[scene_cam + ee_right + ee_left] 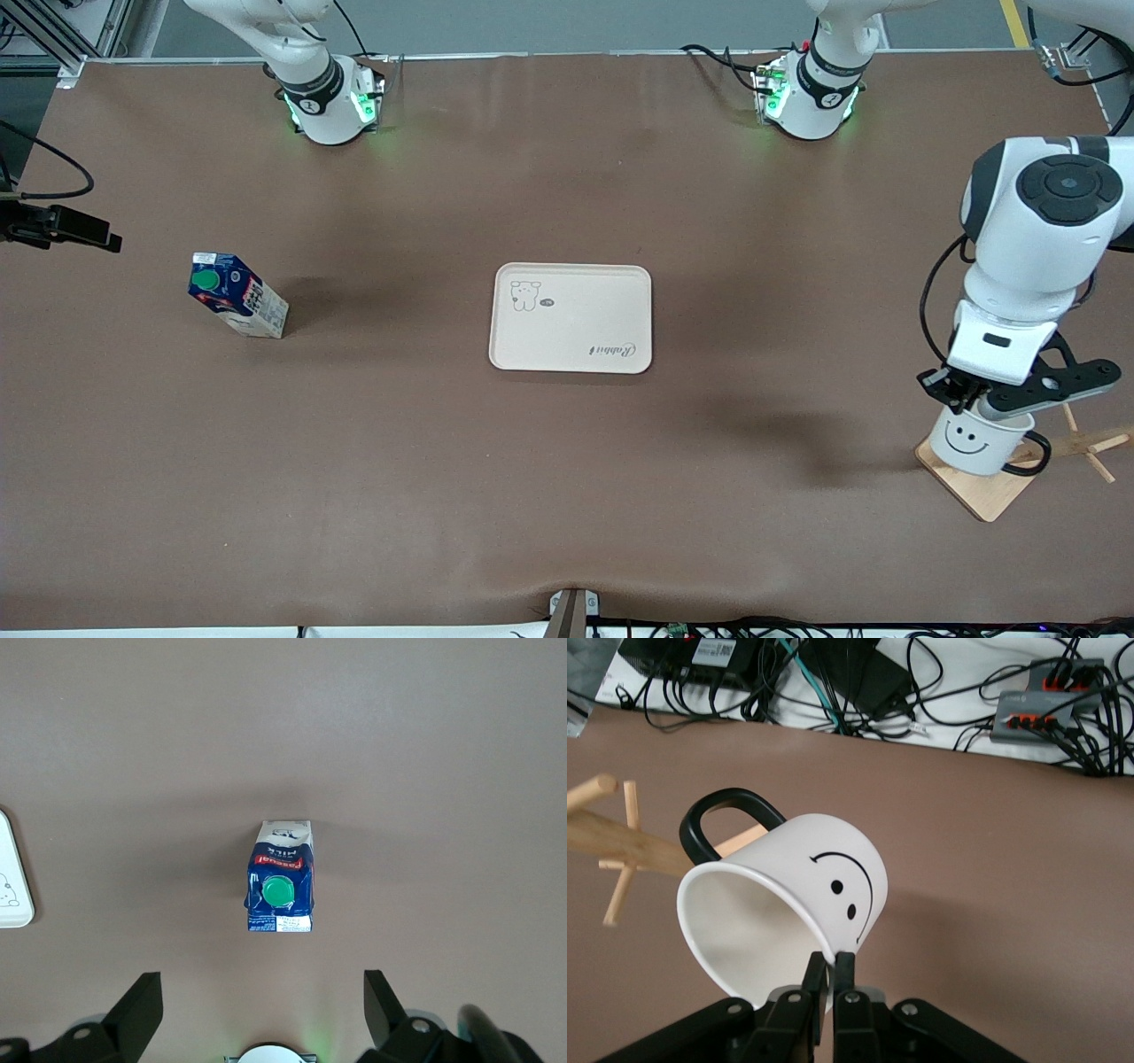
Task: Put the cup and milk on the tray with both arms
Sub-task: 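Lift the mug off the stand and carry it toward the tray, then lower the mug onto the tray while the right gripper grasps the milk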
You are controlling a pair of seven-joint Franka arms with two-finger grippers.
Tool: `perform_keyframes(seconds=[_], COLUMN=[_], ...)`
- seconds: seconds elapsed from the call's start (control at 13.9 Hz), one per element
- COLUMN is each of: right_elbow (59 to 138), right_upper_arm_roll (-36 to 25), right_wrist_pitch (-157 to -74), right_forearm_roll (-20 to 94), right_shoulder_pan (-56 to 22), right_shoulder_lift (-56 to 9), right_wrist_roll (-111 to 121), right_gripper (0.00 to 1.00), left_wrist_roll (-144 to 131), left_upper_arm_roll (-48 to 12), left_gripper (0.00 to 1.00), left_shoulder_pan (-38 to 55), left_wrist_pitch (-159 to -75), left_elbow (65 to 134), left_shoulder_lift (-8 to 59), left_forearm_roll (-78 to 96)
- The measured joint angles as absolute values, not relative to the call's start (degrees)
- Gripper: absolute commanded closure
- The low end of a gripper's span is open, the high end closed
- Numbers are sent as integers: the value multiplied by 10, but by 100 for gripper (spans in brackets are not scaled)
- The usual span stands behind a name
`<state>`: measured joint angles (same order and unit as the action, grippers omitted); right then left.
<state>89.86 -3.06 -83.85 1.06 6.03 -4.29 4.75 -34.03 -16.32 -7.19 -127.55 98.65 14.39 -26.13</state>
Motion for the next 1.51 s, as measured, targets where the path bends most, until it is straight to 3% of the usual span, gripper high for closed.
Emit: perform_keyframes(seconds=[0.5, 0.79, 1.22, 1.51], right_elbow=[898, 898, 918, 966], right_upper_arm_roll=[-31, -31, -32, -32], right_wrist_pitch=[-839, -838, -836, -881], right_forearm_roll=[11, 10, 10, 10], right_shoulder_pan=[61, 63, 64, 64], right_shoulder_lift=[-70, -81, -86, -86], right_wrist_roll=[47, 47, 47, 47], right_gripper=[0, 0, 0, 0], left_wrist_roll=[-349, -358, -397, -461], left_upper_arm_roll=[-246, -248, -249, -248], left_gripper=[100, 100, 100, 100], left_shoulder_pan=[-37, 67, 173, 247], left_wrist_pitch=[-1176, -1109, -1088, -1085], left_elbow=[970, 929, 892, 873], left_shoulder_lift=[149, 194, 268, 320], left_forearm_roll=[-261, -261, -225, -225])
